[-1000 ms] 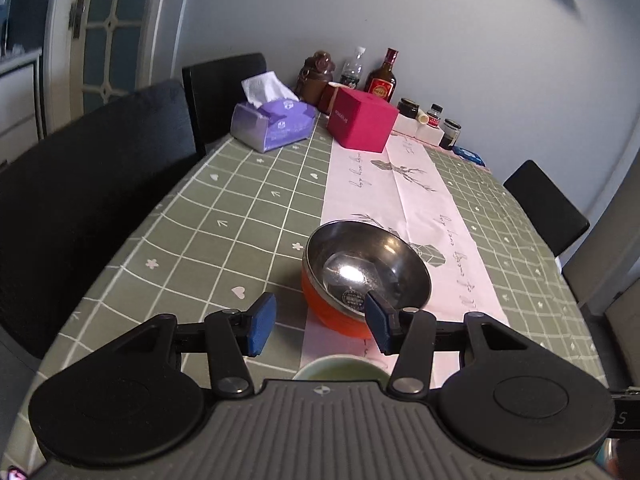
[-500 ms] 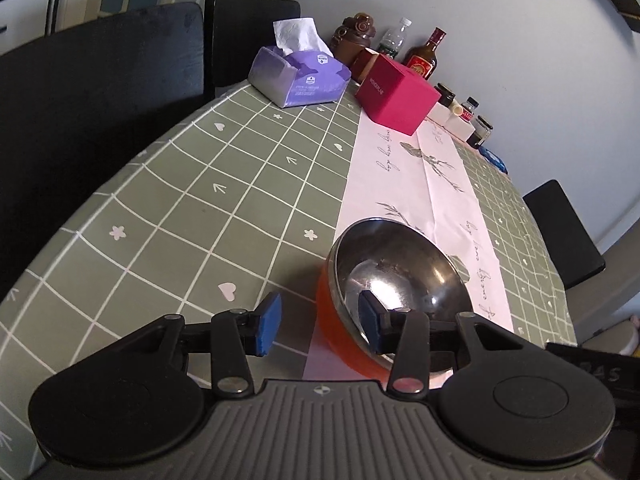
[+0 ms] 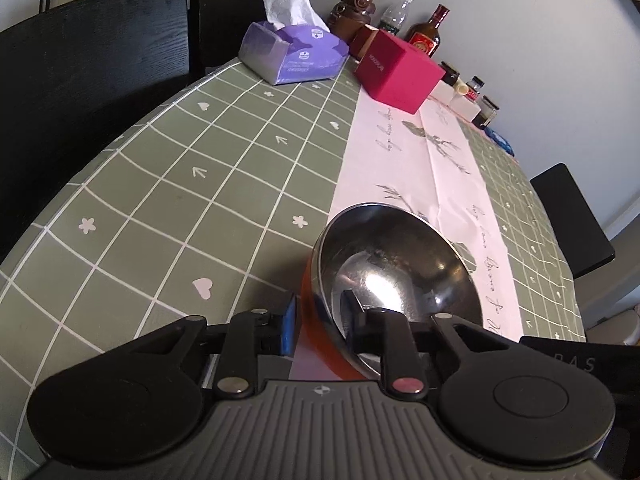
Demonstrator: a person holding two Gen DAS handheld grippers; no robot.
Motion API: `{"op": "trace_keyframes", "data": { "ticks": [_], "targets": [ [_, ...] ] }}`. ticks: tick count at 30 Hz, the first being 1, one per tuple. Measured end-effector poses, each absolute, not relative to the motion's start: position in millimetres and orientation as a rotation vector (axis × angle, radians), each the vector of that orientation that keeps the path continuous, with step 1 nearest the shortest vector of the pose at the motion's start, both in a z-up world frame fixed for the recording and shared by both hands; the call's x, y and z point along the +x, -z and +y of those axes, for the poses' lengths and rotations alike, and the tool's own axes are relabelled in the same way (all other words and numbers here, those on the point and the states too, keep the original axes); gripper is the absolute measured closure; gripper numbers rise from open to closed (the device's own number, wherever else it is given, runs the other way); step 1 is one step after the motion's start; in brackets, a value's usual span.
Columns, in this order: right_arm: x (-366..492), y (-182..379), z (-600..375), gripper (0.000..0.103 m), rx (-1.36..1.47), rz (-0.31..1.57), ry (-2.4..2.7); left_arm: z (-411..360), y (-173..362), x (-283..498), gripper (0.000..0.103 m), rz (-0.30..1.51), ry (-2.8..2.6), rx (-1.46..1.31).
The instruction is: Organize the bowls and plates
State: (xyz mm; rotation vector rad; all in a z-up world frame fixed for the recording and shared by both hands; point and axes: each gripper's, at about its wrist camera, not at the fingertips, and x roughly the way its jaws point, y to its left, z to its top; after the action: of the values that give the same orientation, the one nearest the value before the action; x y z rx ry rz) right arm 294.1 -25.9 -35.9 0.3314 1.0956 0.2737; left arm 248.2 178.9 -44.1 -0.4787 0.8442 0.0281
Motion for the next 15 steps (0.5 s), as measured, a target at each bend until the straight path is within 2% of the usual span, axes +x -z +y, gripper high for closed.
{"op": "trace_keyframes", "data": {
  "ticks": [4, 15],
  "targets": [
    [290, 33, -24, 0.086, 0.317, 1.100, -0.267, 173, 40, 246, 0.084, 0.860, -0.052, -0.443],
    [273, 12, -37, 0.090, 0.327, 1.083, -0.258, 156, 15, 229, 0.085, 0.898, -0.033, -0.387]
  ]
}}
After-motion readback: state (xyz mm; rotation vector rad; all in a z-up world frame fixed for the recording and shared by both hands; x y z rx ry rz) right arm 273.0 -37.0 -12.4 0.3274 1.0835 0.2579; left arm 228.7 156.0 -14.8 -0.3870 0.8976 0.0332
